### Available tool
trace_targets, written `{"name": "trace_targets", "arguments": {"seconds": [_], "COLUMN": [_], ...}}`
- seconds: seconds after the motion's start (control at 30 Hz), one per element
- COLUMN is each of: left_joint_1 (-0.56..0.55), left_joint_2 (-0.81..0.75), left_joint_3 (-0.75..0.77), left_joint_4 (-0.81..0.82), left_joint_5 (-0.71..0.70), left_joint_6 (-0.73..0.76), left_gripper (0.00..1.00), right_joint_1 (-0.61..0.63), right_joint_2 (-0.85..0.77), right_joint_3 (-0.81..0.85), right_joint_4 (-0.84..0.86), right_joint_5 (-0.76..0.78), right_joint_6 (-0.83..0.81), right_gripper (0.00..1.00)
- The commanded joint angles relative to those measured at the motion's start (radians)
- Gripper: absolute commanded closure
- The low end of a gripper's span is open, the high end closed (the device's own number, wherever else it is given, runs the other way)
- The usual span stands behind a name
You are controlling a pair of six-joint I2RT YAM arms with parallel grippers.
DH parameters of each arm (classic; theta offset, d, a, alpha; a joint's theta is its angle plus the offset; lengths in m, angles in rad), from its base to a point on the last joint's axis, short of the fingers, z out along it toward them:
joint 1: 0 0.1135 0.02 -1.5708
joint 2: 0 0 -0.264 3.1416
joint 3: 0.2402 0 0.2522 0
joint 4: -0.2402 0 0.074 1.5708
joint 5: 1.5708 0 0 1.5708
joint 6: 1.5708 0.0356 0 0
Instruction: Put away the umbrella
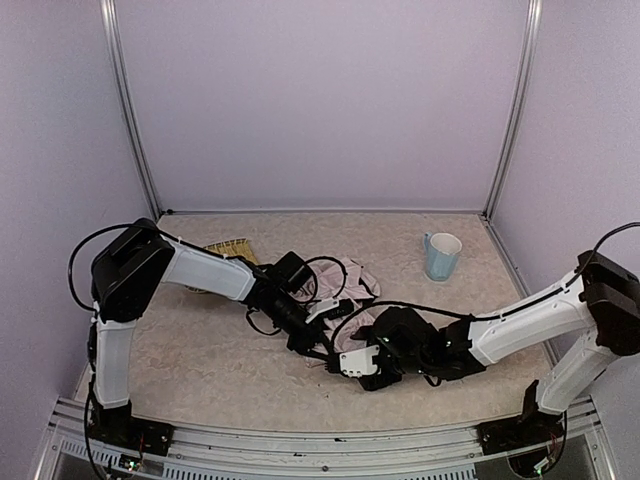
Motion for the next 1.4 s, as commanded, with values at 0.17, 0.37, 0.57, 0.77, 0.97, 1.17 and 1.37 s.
{"name": "trace_targets", "arguments": {"seconds": [0.17, 0.37, 0.57, 0.77, 0.97, 1.17, 1.37], "left_joint_1": [0.001, -0.001, -0.004, 0.015, 0.063, 0.087, 0.065], "left_joint_2": [0.114, 0.127, 0.149, 0.054, -0.183, -0.442, -0.708], "left_joint_3": [-0.010, 0.015, 0.070, 0.043, -0.136, -0.423, -0.734], "left_joint_4": [-0.305, -0.350, -0.443, -0.277, 0.140, 0.574, 0.872], "left_joint_5": [0.009, 0.070, 0.125, 0.101, 0.015, -0.168, -0.297], "left_joint_6": [0.011, 0.076, 0.171, 0.113, -0.026, -0.110, -0.039], "left_gripper": [0.81, 0.83, 0.83, 0.38, 0.05, 0.04, 0.08], "right_joint_1": [0.001, -0.019, -0.043, -0.044, -0.044, -0.059, -0.152], "right_joint_2": [0.172, 0.225, 0.246, 0.208, 0.210, 0.223, 0.283], "right_joint_3": [0.055, 0.065, 0.082, 0.123, 0.139, 0.211, 0.338], "right_joint_4": [0.190, 0.163, 0.109, -0.101, -0.254, -0.438, -0.703], "right_joint_5": [0.209, 0.182, 0.165, 0.055, -0.045, -0.214, -0.510], "right_joint_6": [-0.163, -0.147, -0.123, -0.019, 0.092, 0.208, 0.292], "right_gripper": [0.22, 0.32, 0.63, 0.79, 0.84, 0.89, 0.87]}}
